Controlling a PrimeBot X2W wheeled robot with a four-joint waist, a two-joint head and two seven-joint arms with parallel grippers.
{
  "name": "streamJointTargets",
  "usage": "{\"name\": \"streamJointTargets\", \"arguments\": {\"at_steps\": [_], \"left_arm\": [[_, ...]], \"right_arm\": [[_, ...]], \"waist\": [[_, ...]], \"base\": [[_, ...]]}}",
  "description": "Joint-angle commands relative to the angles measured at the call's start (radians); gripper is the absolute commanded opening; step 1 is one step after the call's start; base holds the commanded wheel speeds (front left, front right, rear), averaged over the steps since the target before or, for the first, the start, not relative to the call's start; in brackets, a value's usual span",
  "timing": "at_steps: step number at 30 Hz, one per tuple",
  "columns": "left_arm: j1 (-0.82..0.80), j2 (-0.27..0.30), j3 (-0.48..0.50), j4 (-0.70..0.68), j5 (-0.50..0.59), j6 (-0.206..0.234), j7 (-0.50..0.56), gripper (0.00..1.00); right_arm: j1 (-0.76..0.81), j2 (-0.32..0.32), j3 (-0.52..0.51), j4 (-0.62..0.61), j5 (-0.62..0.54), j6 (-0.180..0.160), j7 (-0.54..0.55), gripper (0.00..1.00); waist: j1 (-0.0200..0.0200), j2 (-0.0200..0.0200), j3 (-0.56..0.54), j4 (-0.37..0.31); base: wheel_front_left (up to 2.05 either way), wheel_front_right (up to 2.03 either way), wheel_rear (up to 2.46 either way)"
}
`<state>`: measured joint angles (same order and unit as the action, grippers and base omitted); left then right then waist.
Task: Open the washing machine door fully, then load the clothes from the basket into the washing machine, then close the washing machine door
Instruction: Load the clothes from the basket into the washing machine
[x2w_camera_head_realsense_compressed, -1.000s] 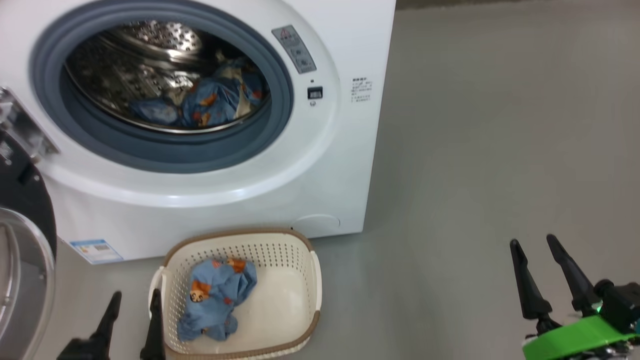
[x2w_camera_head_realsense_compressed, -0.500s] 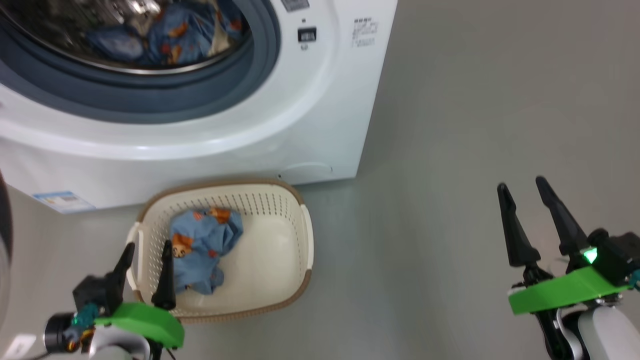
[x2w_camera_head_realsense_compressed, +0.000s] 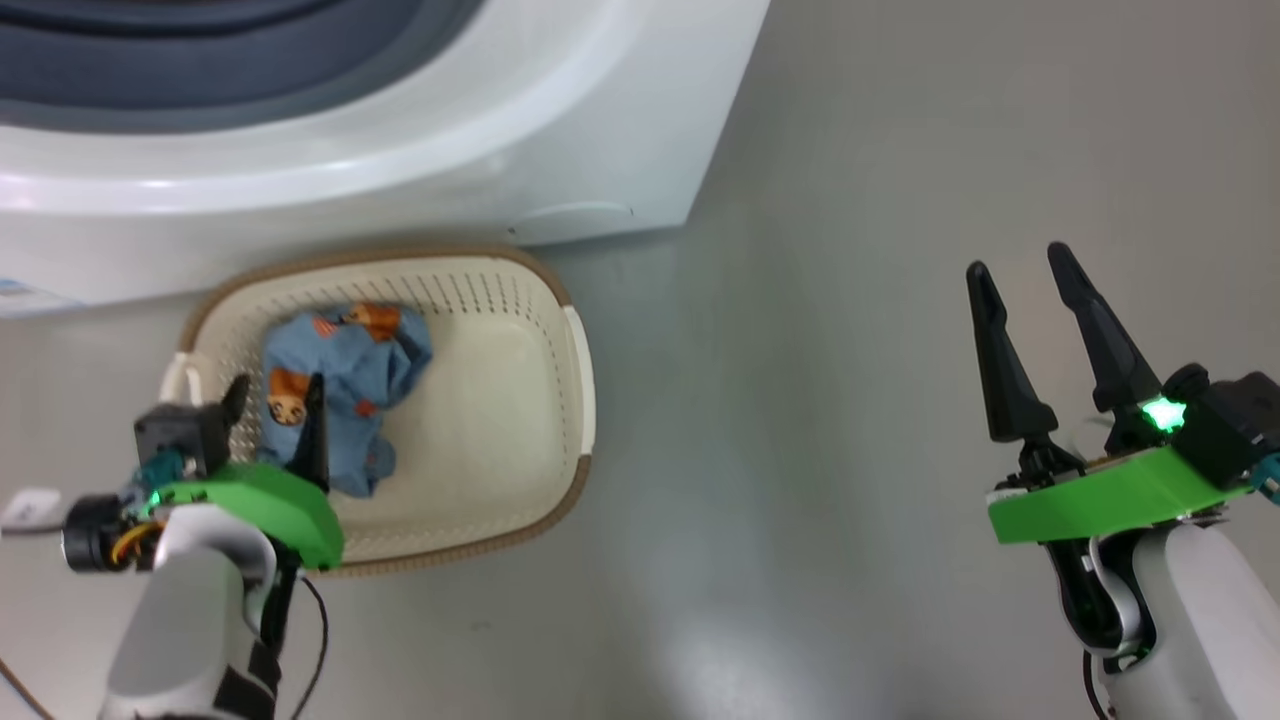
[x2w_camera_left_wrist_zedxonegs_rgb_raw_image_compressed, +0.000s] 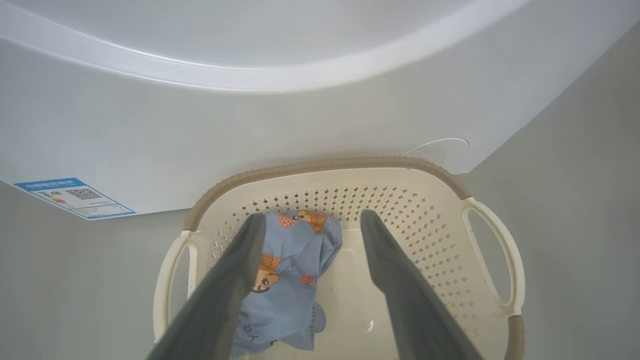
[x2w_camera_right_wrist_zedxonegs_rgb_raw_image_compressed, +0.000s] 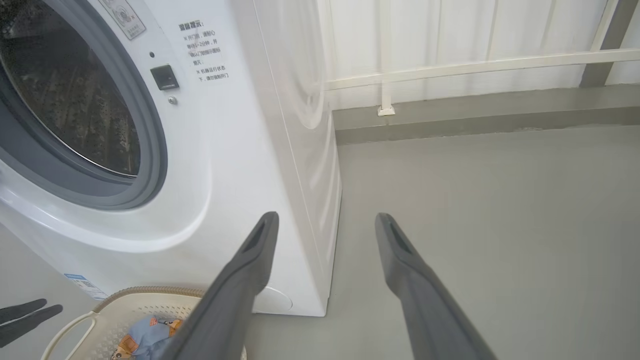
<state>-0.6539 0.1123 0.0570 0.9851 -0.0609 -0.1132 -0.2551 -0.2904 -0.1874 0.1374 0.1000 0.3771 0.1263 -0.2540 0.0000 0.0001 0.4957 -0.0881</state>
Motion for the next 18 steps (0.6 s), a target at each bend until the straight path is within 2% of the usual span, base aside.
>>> {"name": "streamJointTargets", "arguments": {"at_steps": [1,11,18], "left_arm": [[-0.028,0.041,0.015,0.014,0.016,0.014,-0.007,1.00],[-0.206,0.089,-0.024,0.212,0.043,0.044,-0.002,1.00],[-0.271,0.132,-0.073,0.278,0.084,0.068,0.056,1.00]], "right_arm": [[-0.015,-0.003,0.025,-0.027,0.007,0.004,-0.008,1.00],[-0.074,0.009,0.048,-0.040,0.010,0.004,-0.008,1.00],[-0.101,0.016,0.072,-0.040,0.010,0.004,-0.008,1.00]], "waist": [[0.0000,-0.0001,0.080,-0.030],[0.0000,-0.0001,0.188,-0.060],[0.0000,-0.0001,0.227,-0.079]], "base": [[0.00,0.00,0.00],[0.00,0.00,0.00],[0.00,0.00,0.00]]}}
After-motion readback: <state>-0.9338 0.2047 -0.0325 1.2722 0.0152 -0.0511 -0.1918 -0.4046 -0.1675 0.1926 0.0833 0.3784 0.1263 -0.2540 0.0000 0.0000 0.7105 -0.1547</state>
